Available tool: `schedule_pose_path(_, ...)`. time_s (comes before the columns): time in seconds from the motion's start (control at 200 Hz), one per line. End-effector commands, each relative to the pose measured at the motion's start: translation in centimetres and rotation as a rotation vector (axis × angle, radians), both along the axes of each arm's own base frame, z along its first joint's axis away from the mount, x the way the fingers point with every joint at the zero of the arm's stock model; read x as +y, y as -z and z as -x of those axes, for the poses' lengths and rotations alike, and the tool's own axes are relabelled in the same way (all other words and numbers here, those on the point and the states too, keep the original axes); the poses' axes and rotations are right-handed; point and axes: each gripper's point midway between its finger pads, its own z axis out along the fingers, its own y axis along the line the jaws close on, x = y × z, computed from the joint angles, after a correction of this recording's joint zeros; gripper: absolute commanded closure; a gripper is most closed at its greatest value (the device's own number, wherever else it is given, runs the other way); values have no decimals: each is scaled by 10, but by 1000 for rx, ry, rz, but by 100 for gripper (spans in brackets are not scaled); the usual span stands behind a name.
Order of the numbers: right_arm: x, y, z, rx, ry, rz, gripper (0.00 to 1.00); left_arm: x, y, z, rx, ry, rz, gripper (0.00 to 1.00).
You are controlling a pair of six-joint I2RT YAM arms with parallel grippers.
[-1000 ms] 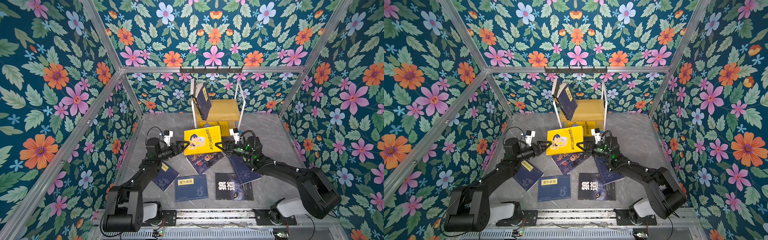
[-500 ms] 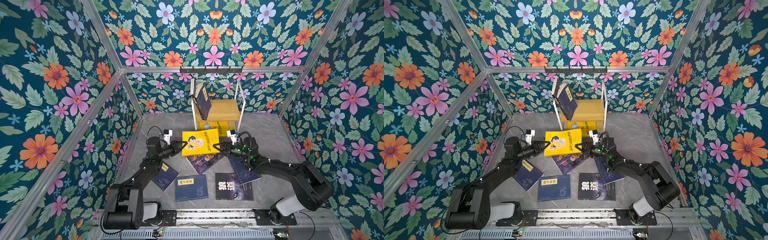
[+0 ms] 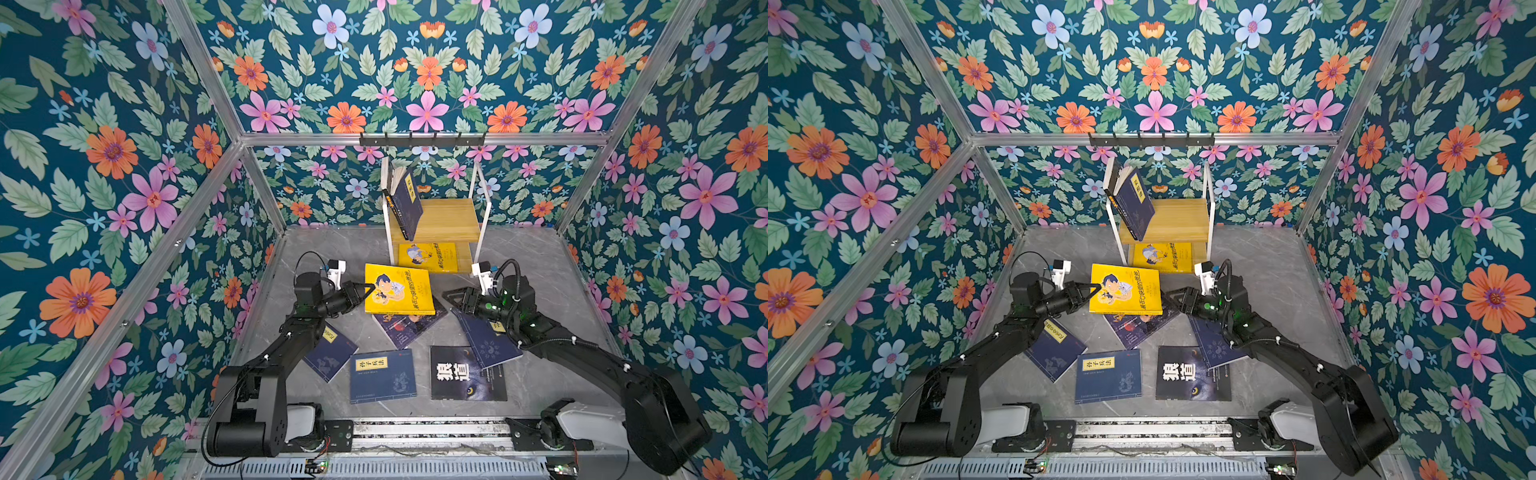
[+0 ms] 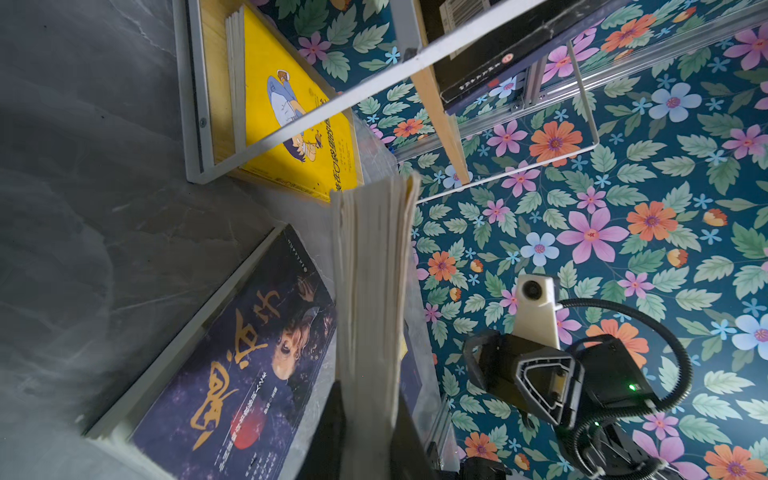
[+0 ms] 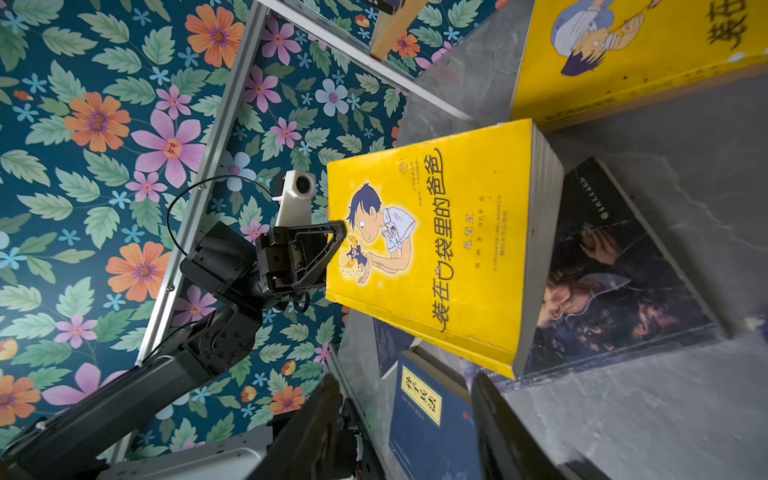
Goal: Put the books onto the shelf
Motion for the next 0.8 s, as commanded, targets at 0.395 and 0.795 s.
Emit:
schedule_pose_path(0.395,-55,-22,23,-463,112,703,39,-2,-12,0,-49,19,9,100)
schedule_pose_path(0.795,22,-21,41,-933,-198,1035,39,-2,-14,2,-44,12,15,100)
